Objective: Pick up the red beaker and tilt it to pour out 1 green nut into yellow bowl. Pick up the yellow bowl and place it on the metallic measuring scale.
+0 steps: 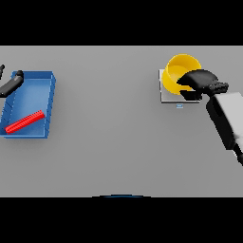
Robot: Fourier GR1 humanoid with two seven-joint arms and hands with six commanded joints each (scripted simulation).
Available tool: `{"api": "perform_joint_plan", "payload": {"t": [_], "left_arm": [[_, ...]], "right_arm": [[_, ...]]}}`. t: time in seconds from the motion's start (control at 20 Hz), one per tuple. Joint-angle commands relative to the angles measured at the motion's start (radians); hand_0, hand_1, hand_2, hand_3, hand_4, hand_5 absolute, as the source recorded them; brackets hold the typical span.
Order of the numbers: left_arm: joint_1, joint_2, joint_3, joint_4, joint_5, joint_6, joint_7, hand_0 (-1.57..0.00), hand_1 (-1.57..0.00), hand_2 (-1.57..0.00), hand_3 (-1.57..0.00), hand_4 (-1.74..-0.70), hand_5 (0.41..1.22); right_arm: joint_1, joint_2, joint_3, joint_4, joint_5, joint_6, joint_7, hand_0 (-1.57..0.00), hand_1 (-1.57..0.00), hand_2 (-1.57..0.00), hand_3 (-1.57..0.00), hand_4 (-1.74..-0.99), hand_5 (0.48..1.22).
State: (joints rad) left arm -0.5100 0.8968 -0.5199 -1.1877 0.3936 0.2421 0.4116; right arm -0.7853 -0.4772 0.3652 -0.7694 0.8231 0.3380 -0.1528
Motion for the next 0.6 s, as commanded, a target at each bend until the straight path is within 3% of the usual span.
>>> {"api": "perform_joint_plan", "payload": {"t": [0.0,0.25,0.55], "left_arm": [[0.01,0.002,0.0,-0.004,0.002,0.0,-0.009,0.0,0.0,0.0,0.0,-0.73,0.723],[-0.006,-0.001,0.004,0.016,0.002,-0.009,-0.004,0.0,0.0,0.0,0.0,-0.72,0.703],[-0.003,-0.002,-0.002,0.016,-0.008,-0.003,-0.006,0.0,0.0,0.0,0.0,-0.72,0.693]], "right_arm": [[-0.004,-0.001,0.002,0.009,0.004,0.007,0.002,-0.46,-0.7,-0.8,-0.67,-1.563,0.971],[-0.017,-0.011,0.029,0.027,0.028,-0.002,-0.049,-0.15,-0.24,-0.37,-0.45,-1.469,0.842],[-0.012,-0.007,0.022,0.021,0.016,0.047,-0.004,-0.04,-0.06,-0.1,-0.27,-1.41,0.759]]}}
